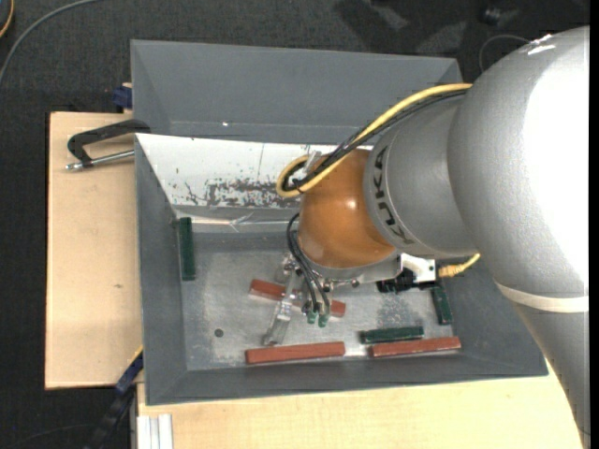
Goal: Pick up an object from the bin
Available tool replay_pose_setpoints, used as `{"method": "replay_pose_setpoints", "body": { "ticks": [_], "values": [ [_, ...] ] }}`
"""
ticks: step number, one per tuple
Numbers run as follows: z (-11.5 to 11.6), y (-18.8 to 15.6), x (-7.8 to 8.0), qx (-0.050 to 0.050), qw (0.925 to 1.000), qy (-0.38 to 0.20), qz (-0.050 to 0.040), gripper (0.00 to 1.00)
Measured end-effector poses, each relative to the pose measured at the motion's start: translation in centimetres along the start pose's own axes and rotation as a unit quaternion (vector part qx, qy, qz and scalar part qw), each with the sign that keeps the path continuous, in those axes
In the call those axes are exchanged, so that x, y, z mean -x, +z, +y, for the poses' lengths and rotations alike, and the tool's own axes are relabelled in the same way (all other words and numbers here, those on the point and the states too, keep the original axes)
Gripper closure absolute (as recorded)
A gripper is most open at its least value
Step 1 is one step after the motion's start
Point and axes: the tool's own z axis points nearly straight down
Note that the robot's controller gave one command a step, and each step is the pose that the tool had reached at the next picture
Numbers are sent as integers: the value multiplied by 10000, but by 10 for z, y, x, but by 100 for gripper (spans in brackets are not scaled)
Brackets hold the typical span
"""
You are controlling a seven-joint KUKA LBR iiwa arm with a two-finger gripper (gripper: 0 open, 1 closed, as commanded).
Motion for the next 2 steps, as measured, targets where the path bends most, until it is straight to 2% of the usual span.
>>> {"method": "replay_pose_setpoints", "body": {
  "ticks": [1,2],
  "values": [
    [1,-1,0,1,10000,-3,-13,0],
    [1,-1,0,3,10000,0,-17,100]
  ]
}}
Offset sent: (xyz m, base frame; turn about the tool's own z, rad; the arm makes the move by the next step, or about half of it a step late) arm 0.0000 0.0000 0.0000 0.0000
